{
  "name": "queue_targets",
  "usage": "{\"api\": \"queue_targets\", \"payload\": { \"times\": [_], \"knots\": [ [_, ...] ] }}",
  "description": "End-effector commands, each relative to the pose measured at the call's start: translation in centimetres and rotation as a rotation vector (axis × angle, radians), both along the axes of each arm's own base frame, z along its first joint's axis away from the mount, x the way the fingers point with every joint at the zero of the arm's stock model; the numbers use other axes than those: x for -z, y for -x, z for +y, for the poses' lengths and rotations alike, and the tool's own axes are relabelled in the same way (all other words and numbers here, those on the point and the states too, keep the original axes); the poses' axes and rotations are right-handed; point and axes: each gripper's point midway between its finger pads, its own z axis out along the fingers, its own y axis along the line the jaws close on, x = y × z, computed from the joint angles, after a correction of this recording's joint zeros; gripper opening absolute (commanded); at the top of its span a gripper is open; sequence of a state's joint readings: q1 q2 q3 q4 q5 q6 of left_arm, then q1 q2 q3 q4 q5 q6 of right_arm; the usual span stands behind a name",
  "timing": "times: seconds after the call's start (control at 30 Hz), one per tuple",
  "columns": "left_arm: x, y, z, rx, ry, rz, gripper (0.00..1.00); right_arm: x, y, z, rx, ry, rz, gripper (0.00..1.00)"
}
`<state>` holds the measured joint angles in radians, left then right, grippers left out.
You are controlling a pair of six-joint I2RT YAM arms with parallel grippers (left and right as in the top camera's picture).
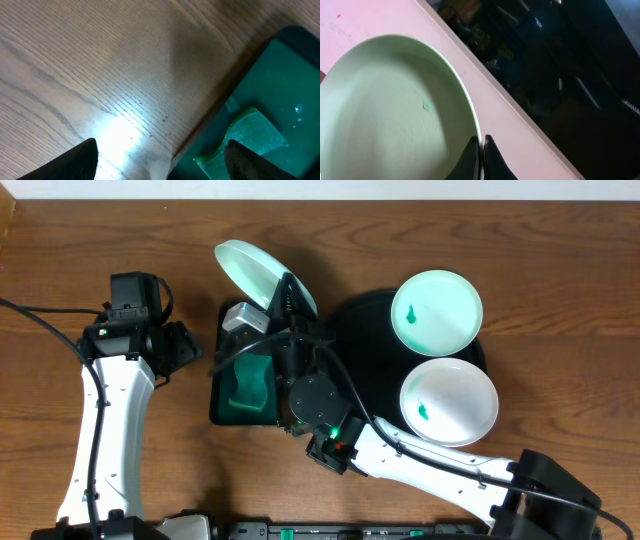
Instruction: Clean dirty plates on tray and stack at the side
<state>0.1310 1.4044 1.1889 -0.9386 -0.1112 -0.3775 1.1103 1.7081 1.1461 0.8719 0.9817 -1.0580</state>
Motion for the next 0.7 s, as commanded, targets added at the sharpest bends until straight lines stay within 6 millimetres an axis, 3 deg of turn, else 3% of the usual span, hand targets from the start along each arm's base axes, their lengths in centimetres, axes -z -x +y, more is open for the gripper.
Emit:
{"api": "queue_targets", "payload": {
  "times": [0.0, 0.27, 0.37, 0.57, 0.67],
  "knots": [
    [-1.0, -0.4, 0.3, -0.012, -0.011, -0.026, 0.81, -0.6, 0.0, -0.6, 0.025, -0.067, 0.007, 0.01],
    [-1.0, -0.4, 0.3, -0.012, -0.011, -0.026, 0.81, 0.3, -0.3, -1.4, 0.066, -0.121, 0.042, 0.01],
    [-1.0, -0.4, 0.3, -0.012, -0.011, -0.026, 0.81, 0.9, -0.7, -3.1, 0.143, -0.232, 0.069, 0.01],
    [-1.0, -0.4, 0.3, -0.012, -0.011, -0.026, 0.81, 4.9, -1.5, -4.2, 0.195, -0.394, 0.171, 0.01],
    [-1.0, -0.4, 0.3, -0.012, -0.011, -0.026, 0.81, 8.3, -1.5, -3.8, 0.172, -0.458, 0.272, 0.01]
  ]
}}
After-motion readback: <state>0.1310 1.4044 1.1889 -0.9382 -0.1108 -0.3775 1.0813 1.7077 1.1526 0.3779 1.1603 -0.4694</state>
